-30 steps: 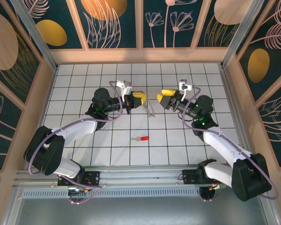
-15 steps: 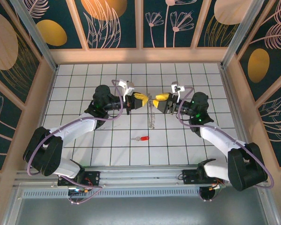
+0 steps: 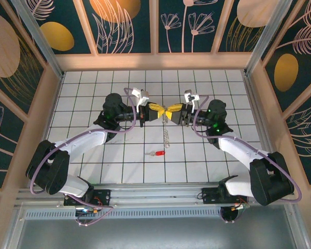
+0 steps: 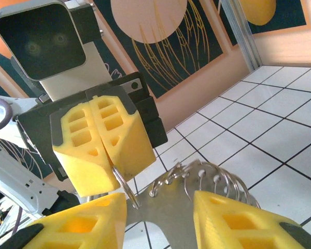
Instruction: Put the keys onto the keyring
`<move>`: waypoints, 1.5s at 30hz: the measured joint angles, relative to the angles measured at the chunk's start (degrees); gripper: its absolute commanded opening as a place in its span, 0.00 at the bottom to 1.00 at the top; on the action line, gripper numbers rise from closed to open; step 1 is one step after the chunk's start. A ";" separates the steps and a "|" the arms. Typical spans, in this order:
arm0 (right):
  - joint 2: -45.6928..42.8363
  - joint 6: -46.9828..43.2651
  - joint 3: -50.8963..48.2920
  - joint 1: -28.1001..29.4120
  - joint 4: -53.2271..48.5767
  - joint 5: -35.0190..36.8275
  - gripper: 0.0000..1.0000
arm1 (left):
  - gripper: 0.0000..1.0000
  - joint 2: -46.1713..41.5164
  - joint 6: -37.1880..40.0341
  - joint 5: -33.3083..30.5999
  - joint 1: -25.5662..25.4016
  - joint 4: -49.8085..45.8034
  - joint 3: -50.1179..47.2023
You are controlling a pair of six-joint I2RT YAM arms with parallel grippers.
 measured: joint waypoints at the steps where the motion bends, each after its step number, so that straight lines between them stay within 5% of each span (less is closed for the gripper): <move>1: 0.00 -0.02 0.26 0.07 0.00 -0.02 0.36 | 0.00 0.11 -0.02 0.17 0.00 0.00 0.04; 6: 0.00 -0.07 0.85 0.48 0.17 -0.31 0.27 | 0.00 0.44 -0.02 0.66 0.00 -0.17 0.37; 12: 0.00 -1.33 1.44 1.11 -0.09 -1.33 0.00 | 0.00 0.55 -0.24 0.44 0.13 -0.15 0.79; 16: -0.02 -2.36 1.49 1.22 -0.35 -1.40 0.00 | 0.00 0.66 -0.70 0.33 0.39 -0.17 0.79; 21: -0.07 -2.78 1.49 1.25 -0.52 0.00 0.00 | 0.34 0.50 -2.54 -2.84 0.17 0.61 0.52; 25: -0.35 -2.45 1.01 1.22 -0.11 1.66 0.00 | 0.46 -2.71 -5.33 -10.21 0.00 3.63 -2.89; 31: -2.16 -0.31 -2.49 1.18 3.67 4.46 0.00 | 0.49 -5.14 -8.96 -16.02 0.02 7.96 -6.12; 45: -4.33 5.75 -5.22 6.21 13.81 12.87 0.00 | 0.43 1.03 -22.86 -13.70 0.00 26.08 -11.26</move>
